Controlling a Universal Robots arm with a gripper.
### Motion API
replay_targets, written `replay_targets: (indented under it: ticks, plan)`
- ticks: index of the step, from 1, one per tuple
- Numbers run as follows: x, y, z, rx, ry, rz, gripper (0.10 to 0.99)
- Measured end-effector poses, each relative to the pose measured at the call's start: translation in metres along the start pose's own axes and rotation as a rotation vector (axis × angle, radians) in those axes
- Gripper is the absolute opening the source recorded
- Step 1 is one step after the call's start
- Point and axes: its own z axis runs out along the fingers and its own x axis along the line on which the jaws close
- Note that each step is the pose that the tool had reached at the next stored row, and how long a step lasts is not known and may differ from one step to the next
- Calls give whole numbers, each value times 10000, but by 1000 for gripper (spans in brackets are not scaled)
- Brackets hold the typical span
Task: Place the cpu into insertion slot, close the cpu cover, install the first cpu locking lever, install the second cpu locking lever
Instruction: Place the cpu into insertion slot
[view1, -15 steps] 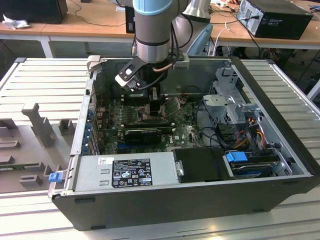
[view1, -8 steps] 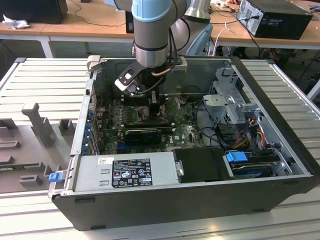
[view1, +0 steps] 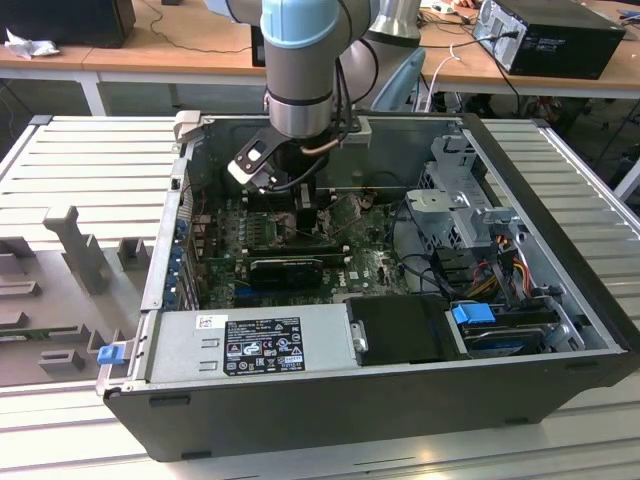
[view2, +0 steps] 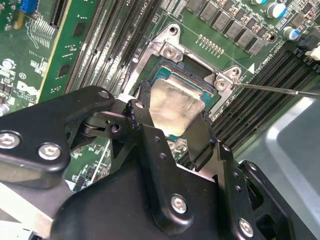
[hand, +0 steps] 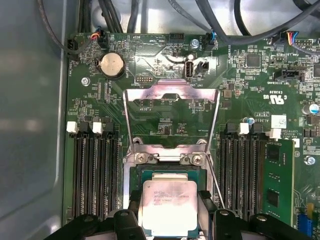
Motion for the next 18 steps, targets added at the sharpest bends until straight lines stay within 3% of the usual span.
replay_targets:
  ticks: [7, 9, 12, 17, 18]
  plan:
    - [1, -2, 31, 0, 14, 11, 525]
    - [2, -2, 32, 0, 17, 11, 600]
    - [4, -2, 31, 0, 27, 12, 600]
    - [5, 2, -47, 0, 26, 12, 600]
    - [6, 3, -56, -1, 26, 12, 522]
